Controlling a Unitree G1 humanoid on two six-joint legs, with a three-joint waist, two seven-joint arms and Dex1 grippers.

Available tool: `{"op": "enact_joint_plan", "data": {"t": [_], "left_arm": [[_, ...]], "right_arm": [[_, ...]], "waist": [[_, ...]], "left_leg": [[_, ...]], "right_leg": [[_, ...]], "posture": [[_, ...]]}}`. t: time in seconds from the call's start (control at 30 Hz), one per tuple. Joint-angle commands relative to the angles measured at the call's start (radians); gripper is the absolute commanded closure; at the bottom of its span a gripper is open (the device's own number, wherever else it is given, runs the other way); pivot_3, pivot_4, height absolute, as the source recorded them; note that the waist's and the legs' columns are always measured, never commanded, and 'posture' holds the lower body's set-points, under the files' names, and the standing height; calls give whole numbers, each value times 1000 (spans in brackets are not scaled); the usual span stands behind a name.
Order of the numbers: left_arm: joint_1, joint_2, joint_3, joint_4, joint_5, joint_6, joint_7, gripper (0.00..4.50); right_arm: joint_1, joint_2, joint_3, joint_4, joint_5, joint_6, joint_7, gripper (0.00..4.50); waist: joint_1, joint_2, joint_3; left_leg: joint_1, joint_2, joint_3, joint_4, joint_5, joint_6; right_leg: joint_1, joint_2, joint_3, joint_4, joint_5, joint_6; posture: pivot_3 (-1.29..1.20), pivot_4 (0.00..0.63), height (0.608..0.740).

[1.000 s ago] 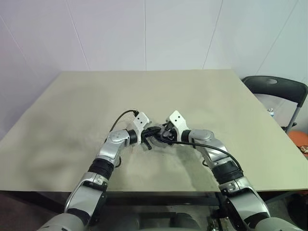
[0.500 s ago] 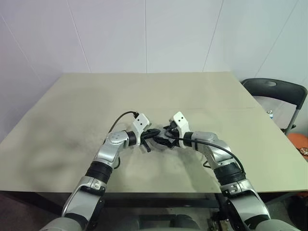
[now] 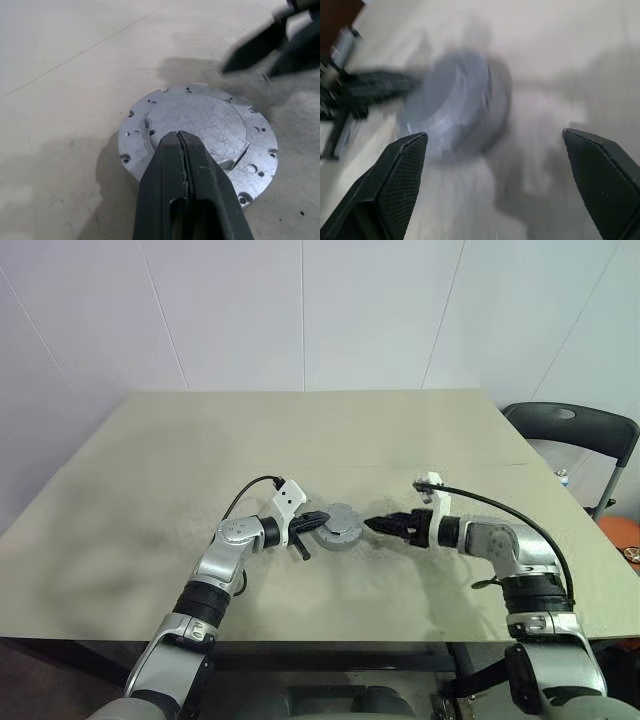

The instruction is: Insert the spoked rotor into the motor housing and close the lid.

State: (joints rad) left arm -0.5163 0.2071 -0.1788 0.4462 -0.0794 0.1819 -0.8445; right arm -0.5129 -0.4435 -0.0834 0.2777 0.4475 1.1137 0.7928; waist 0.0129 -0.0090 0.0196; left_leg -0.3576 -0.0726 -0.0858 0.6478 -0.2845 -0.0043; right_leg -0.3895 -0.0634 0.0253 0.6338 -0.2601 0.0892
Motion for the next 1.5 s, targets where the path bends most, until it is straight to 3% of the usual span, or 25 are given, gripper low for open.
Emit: {"op": "enact_joint_plan", "data": {"t": [0.03, 0.37, 0.53, 0.6, 0.8, 0.97, 1.13, 1.3, 1.5], "left_arm": [[10, -1, -34, 27, 12, 23, -18, 4500], [-19, -7, -33, 47, 19, 8, -22, 4500], [-45, -2, -27, 70, 24, -8, -16, 4500], [-45, 3, -23, 67, 22, -9, -14, 4500], [-37, 39, 3, 56, 10, -12, -18, 4500], [-39, 56, 22, 62, 7, -17, -16, 4500], [-40, 49, 43, 63, -6, -41, 6, 4500], [-89, -17, 185, 59, -123, -52, 104, 4500], [-114, -61, 435, -12, -425, 167, 198, 4500]], "right_arm": [[-35, 29, -12, -60, 34, 80, -57, 19], [-178, 345, -148, 47, 72, 152, -316, 19], [-239, 442, -244, 166, 95, 119, -386, 185], [-244, 448, -273, 189, 103, 116, -386, 557], [-246, 427, -273, 181, 124, 137, -353, 2276], [-237, 401, -239, 178, 124, 145, -336, 3135], [-222, 386, -224, 192, 108, 124, -333, 3236], [-215, 385, -226, 208, 104, 86, -336, 3236], [-249, 426, -393, 254, 209, -13, -358, 3236]], "waist": [[0, 0, 0], [-3, 1, 0], [-34, 1, -1], [-38, 1, -1], [-60, 2, -1], [-58, 3, -1], [-58, 3, -1], [-58, 2, -1], [-59, 1, 0]], "left_leg": [[0, 0, 0, 0, 0, 0], [0, 0, 0, 0, 0, 0], [0, 0, 0, -2, 0, 0], [1, 0, 0, -2, 0, 0], [0, 0, 1, -2, 0, 0], [1, 0, 0, -1, 0, 0], [2, -1, 1, -1, 0, 0], [1, -1, 1, -1, 0, 0], [-5, 0, 1, 0, 0, -1]], "right_leg": [[0, 0, 0, 0, 0, 0], [-1, 0, 0, 0, 0, 0], [-4, 2, 1, 3, 0, 0], [-6, 2, 1, 4, 0, 0], [-7, 2, 2, 6, 0, 0], [-7, 2, 2, 8, 0, 0], [-7, 2, 2, 8, 0, 0], [-7, 2, 2, 8, 0, 0], [-14, 2, 2, 10, 0, 0]], "posture": [[0, 0, 740], [0, 0, 740], [0, 0, 740], [0, 0, 740], [0, 0, 740], [0, 0, 740], [0, 0, 740], [0, 0, 740], [0, 0, 740]]}}
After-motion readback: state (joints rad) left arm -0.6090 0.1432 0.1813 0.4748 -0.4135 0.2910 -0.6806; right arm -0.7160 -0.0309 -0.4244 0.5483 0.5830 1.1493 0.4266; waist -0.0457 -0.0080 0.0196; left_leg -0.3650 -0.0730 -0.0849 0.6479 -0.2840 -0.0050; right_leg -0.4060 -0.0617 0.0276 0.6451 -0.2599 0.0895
